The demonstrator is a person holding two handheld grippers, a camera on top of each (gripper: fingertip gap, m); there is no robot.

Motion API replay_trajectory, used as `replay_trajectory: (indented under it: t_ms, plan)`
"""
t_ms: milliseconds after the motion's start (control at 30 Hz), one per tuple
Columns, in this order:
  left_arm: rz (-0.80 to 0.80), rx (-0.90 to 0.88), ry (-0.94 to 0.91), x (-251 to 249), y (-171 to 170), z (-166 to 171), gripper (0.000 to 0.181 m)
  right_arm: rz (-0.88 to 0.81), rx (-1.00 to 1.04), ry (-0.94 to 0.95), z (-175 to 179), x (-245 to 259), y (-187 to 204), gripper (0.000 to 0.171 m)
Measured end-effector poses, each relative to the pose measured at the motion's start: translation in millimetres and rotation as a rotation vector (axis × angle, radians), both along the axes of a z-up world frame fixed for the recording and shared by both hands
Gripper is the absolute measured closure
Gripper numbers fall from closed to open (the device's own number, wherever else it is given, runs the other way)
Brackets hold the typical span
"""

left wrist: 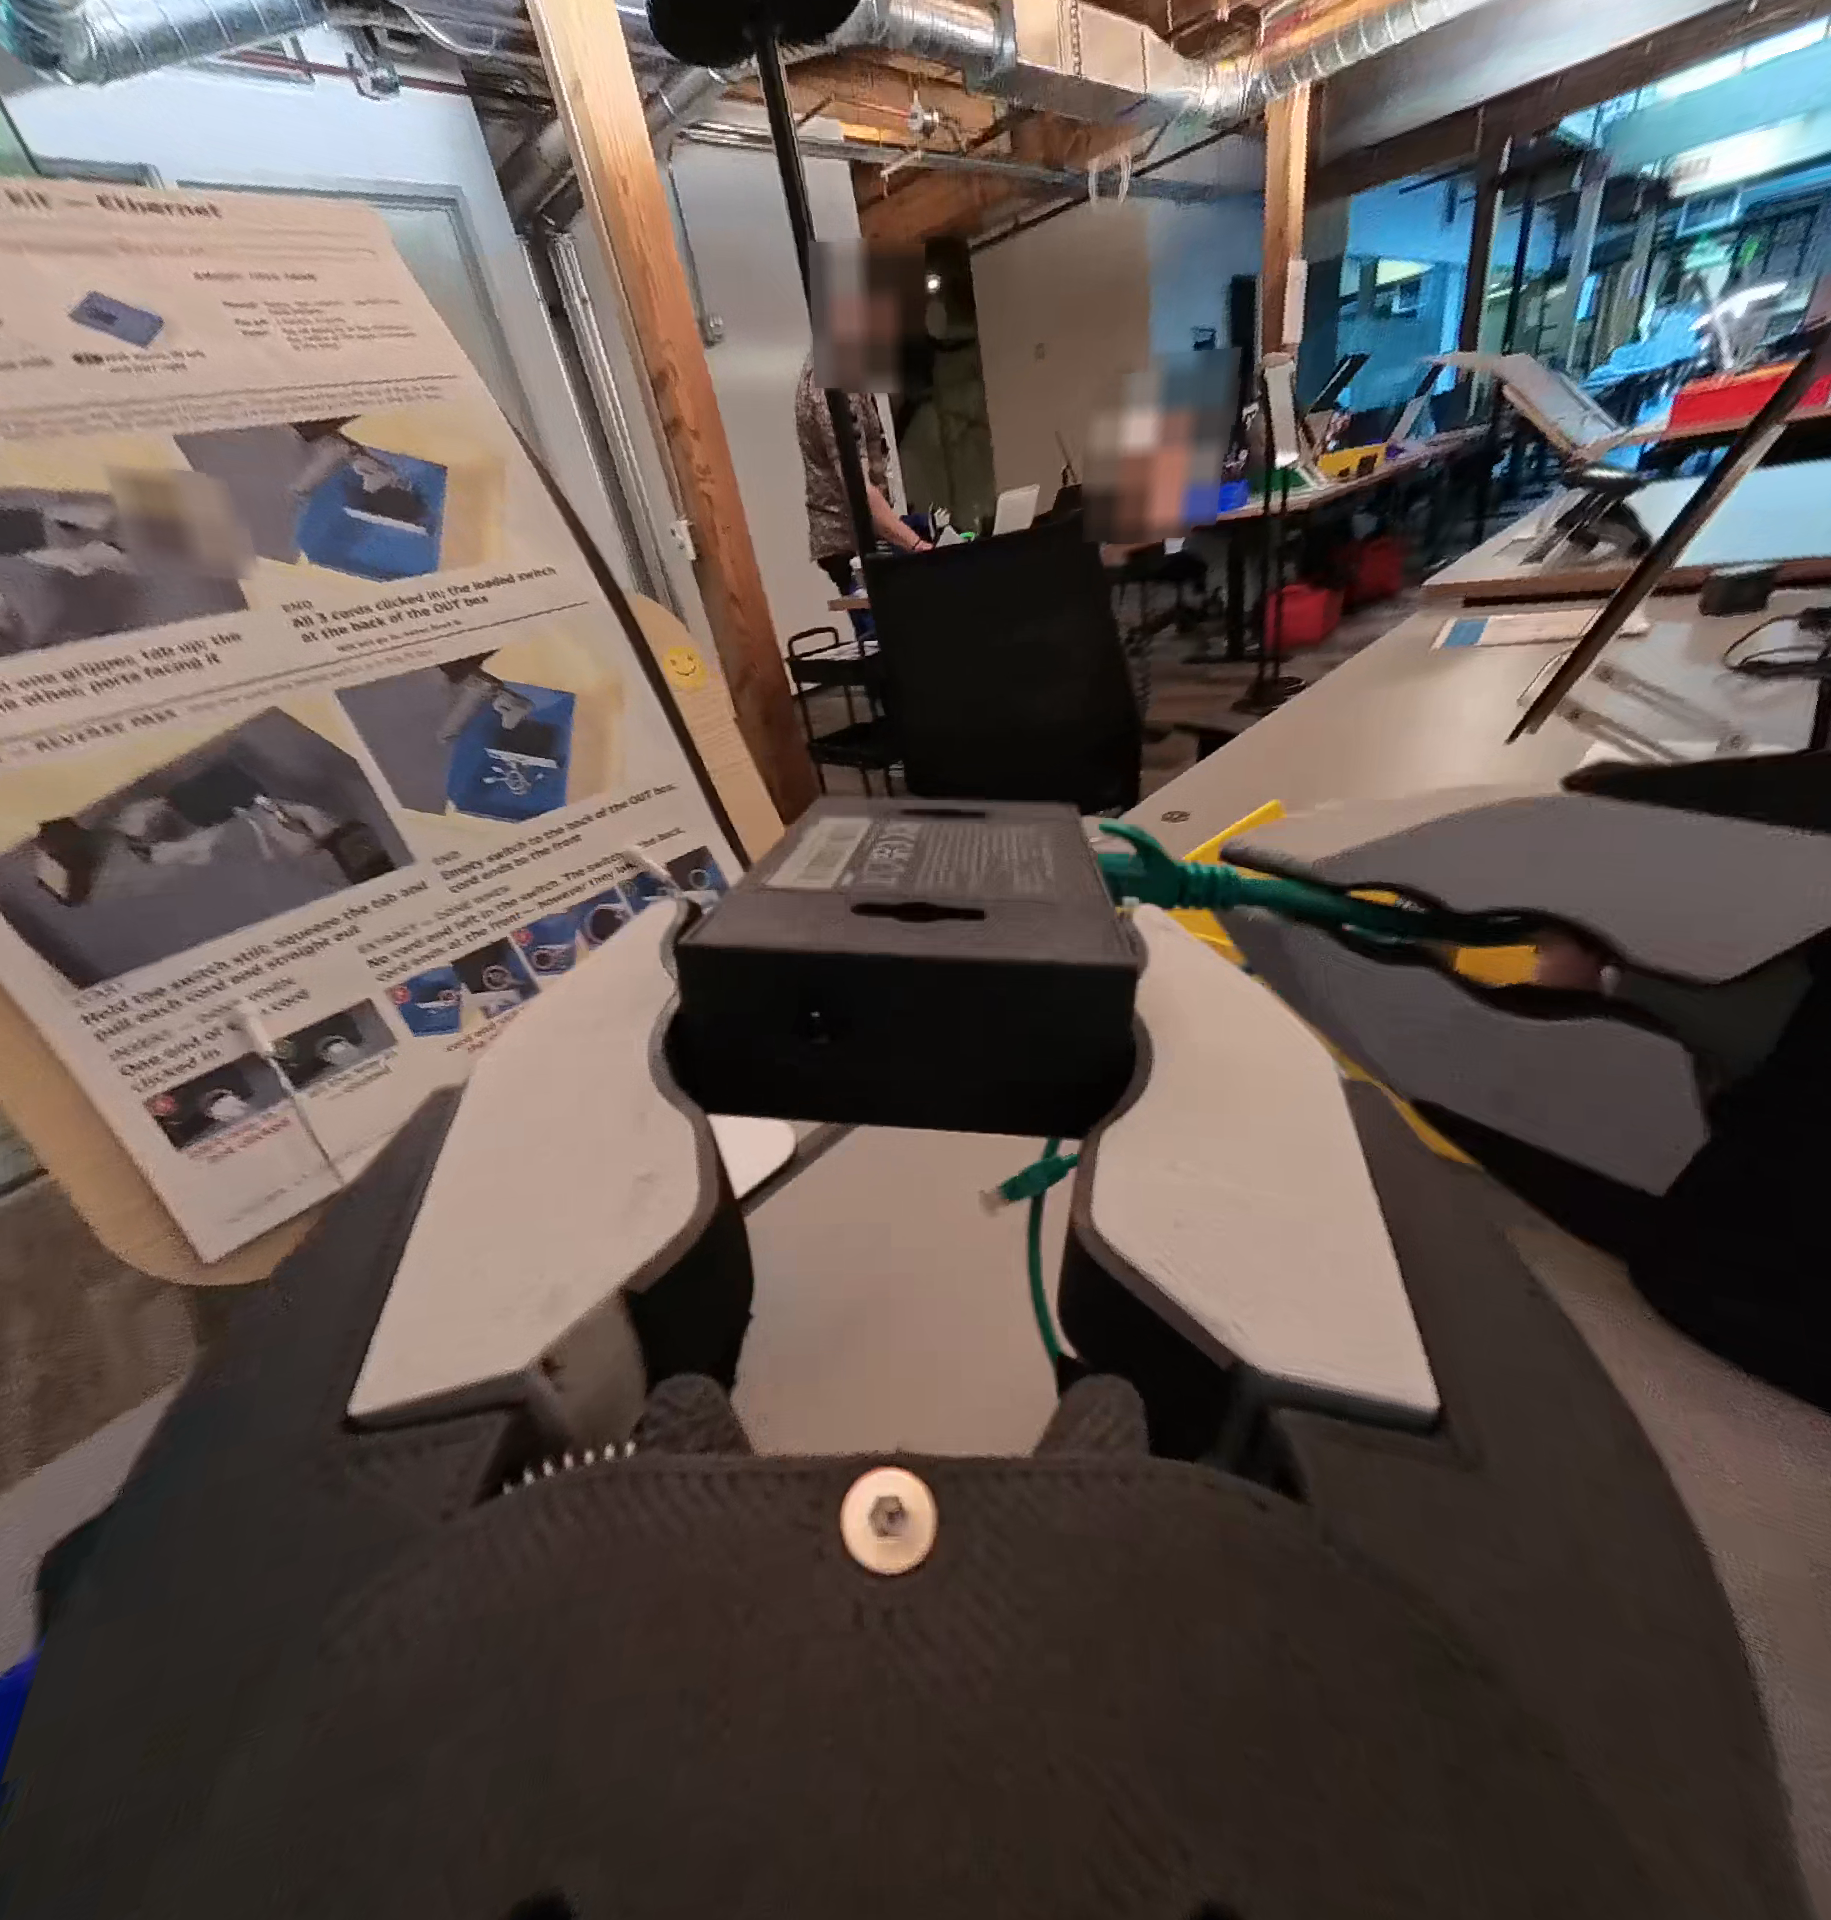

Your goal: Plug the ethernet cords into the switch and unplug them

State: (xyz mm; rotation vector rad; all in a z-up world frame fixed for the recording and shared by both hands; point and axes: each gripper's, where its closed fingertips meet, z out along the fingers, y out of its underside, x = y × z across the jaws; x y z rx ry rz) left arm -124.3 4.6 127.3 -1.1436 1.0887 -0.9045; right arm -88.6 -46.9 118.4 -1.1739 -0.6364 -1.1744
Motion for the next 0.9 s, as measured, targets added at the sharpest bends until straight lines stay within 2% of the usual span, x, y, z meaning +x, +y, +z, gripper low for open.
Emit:
replay_trajectory:
  t_ms: [100,200,300,433,533,633,733,900]
  plan:
    - [0.009,0.021,-0.022,-0.3,-1.6,3.6,0.108,-0.007,0.011,-0.015,1.8,0.2,-1.1,0.166]
    - [0.044,0.117,-0.053,-3.6,-5.4,11.9,0.109,-0.004,0.028,-0.028,3.1,-0.8,-1.5,0.166]
    - [0.135,0.306,-0.104,-10.7,-14.3,25.6,0.109,0.029,0.062,-0.025,8.2,-2.0,-4.1,0.165]
    - [0.253,0.630,-0.189,-25.9,-39.5,46.8,0.109,0.114,0.116,0.021,18.4,-6.2,-11.3,0.152]
    - [0.272,0.687,-0.209,-32.0,-49.2,54.4,0.109,0.237,0.093,0.061,21.2,-16.1,-14.8,0.142]
    - [0.269,0.678,-0.227,-37.7,-48.5,58.6,0.109,0.458,0.060,0.053,27.2,-37.8,-30.8,0.142]
    - [0.253,0.671,-0.231,-41.1,-48.7,61.2,0.109,0.668,-0.065,0.230,31.9,-44.9,-40.8,0.143]
    - [0.183,0.677,-0.224,-38.3,-60.0,59.7,0.110,0.981,-0.327,0.704,32.6,-31.6,-41.6,0.141]
